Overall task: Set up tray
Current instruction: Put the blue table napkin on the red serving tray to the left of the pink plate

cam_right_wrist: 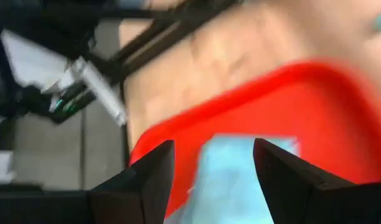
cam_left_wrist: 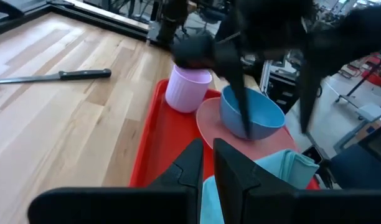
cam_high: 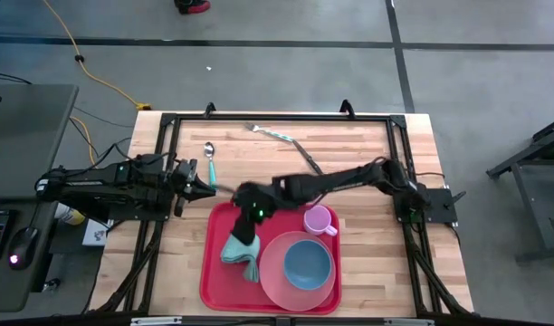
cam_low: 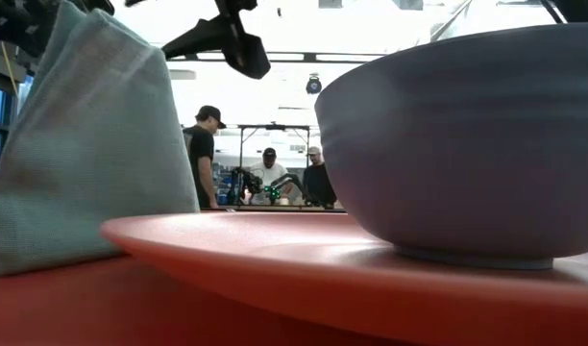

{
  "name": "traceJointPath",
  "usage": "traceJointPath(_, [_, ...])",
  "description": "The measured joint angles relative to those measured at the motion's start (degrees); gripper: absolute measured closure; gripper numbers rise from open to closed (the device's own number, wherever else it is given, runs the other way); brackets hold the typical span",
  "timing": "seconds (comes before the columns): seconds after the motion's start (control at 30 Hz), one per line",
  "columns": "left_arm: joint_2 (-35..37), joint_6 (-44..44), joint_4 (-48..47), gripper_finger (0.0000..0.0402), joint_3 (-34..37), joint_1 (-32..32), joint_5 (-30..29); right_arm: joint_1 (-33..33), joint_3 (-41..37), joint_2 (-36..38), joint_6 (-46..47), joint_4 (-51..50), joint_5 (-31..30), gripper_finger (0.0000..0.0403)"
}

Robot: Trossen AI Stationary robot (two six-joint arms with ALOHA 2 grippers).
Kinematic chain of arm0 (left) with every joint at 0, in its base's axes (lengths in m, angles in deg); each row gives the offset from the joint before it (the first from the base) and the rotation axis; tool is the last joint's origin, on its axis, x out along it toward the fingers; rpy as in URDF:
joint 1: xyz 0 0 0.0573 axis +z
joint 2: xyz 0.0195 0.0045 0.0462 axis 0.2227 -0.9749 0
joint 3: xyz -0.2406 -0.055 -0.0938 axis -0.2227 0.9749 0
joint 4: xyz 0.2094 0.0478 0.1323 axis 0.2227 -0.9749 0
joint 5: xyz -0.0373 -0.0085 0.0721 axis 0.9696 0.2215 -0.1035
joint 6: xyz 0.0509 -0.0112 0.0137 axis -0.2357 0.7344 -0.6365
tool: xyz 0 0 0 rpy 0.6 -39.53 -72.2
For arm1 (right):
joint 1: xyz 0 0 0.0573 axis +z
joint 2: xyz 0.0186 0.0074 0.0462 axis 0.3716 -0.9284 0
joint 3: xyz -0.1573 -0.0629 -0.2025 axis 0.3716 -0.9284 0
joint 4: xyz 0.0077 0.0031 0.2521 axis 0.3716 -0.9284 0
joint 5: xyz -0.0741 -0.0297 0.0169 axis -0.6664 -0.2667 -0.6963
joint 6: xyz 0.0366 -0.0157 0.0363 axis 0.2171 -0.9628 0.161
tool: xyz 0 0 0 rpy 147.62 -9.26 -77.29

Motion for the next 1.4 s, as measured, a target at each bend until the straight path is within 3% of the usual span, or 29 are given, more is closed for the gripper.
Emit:
traceJointPath(0.2, [0.02,0.31,-0.13,0.0334,0.0,0.0,0.0,-5.47,0.0,6.34,-5.36,-3.4,1.16,0.0215])
traceJointPath(0.3, [0.02,0.32,-0.11,0.0334,-0.02,0.0,0.35,-7.05,0.0,11.43,-9.38,-10.47,-2.73,0.0232])
traceJointPath(0.43, [0.02,0.33,-0.18,0.0334,-0.01,0.0,0.48,-8.59,0.0,19.04,-13.39,-20.98,-11.6,0.027])
traceJointPath(0.6, [0.02,3.17,-0.14,0.0334,0.0,0.0,1.84,-9.52,0.09,25.26,-14.47,-29.26,-13.82,0.0342])
traceJointPath(0.7, [0.01,8.3,-0.12,0.0334,-0.01,-0.02,4.45,-9.39,0.09,25.91,-16.06,-32.94,-13.7,0.039])
traceJointPath(0.8, [-0.02,12.37,-0.15,0.0334,0.0,-0.02,8.51,-9.37,0.0,25.51,-16.77,-37.13,-13.64,0.0392])
traceJointPath(0.93, [0.0,9.7,-0.68,0.0334,-0.02,-0.96,16.37,-9.57,-1.56,25.33,-18.07,-40.73,-16.59,0.04])
traceJointPath(1.03, [-0.1,8.77,-0.88,0.0334,-0.02,-4.53,18.03,-9.97,-4.45,25.56,-19.06,-41.58,-17.74,0.0399])
traceJointPath(1.3, [-6.68,5.82,0.89,0.0335,-0.02,-22.01,13.01,-12.06,-13.58,25.73,-21.78,-40.2,-13.17,0.0402])
traceJointPath(1.4, [-11.58,5.19,4.79,0.0335,-0.03,-29.01,8.37,-12.57,-16.4,25.78,-22.33,-39.04,-12.3,0.0402])
